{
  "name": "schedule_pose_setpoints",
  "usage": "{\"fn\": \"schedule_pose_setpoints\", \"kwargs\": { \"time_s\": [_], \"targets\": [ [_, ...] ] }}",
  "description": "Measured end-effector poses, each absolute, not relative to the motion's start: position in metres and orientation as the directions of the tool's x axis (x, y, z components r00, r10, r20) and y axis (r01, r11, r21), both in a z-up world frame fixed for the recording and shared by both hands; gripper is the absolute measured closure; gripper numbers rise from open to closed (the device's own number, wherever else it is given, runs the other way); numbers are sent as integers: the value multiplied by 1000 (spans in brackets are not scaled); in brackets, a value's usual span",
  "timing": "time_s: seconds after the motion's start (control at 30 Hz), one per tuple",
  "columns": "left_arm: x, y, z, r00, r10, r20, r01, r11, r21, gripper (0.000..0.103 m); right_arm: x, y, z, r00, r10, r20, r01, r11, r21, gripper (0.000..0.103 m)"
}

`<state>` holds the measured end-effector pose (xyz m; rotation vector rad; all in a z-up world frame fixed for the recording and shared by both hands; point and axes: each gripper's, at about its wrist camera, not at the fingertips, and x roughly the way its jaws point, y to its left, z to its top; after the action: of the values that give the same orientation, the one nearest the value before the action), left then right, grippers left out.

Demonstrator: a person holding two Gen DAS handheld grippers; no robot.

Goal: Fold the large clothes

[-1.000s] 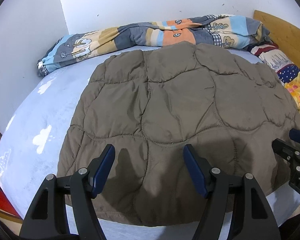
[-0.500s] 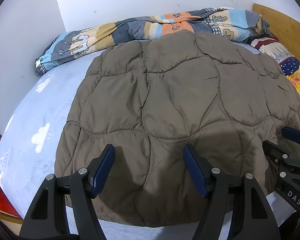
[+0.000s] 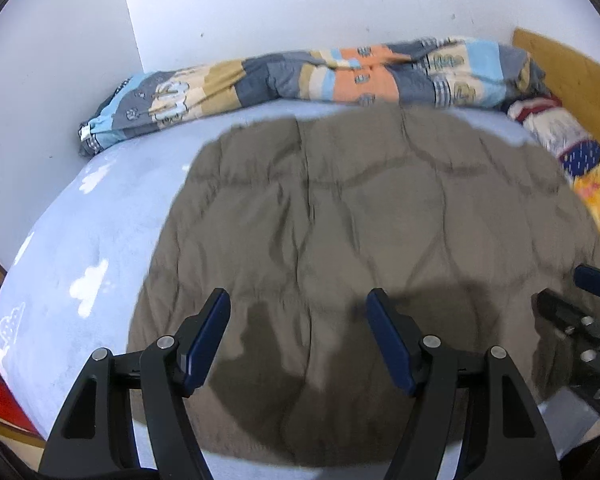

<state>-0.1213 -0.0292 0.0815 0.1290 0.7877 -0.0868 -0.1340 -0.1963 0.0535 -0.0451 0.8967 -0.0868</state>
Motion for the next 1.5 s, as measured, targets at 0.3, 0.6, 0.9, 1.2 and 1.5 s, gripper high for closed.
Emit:
{"fn": "schedule_pose_setpoints", "kwargs": {
  "time_s": [0.3, 0.6, 0.9, 1.2, 1.5],
  "targets": [
    [-41, -42, 87, 695, 11, -719, 82, 992, 94, 33, -60, -247, 82, 634, -158, -757, 165, 984, -67, 45],
    [-4, -54, 60, 645, 44, -763, 88, 987, 131, 33, -19, -244, 35, 553, -209, -807, 166, 976, -139, 45],
    [-5, -50, 56, 637, 35, -770, 84, 990, 115, 33, -11, -239, 24, 540, -241, -807, 161, 970, -182, 45],
    [-44, -33, 94, 696, 20, -718, 86, 990, 110, 33, -51, -217, 64, 627, -211, -750, 109, 977, -184, 45],
    [-70, -16, 87, 662, 28, -749, 108, 985, 133, 33, -89, -197, 69, 637, -185, -748, 30, 976, -216, 45]
  ]
}}
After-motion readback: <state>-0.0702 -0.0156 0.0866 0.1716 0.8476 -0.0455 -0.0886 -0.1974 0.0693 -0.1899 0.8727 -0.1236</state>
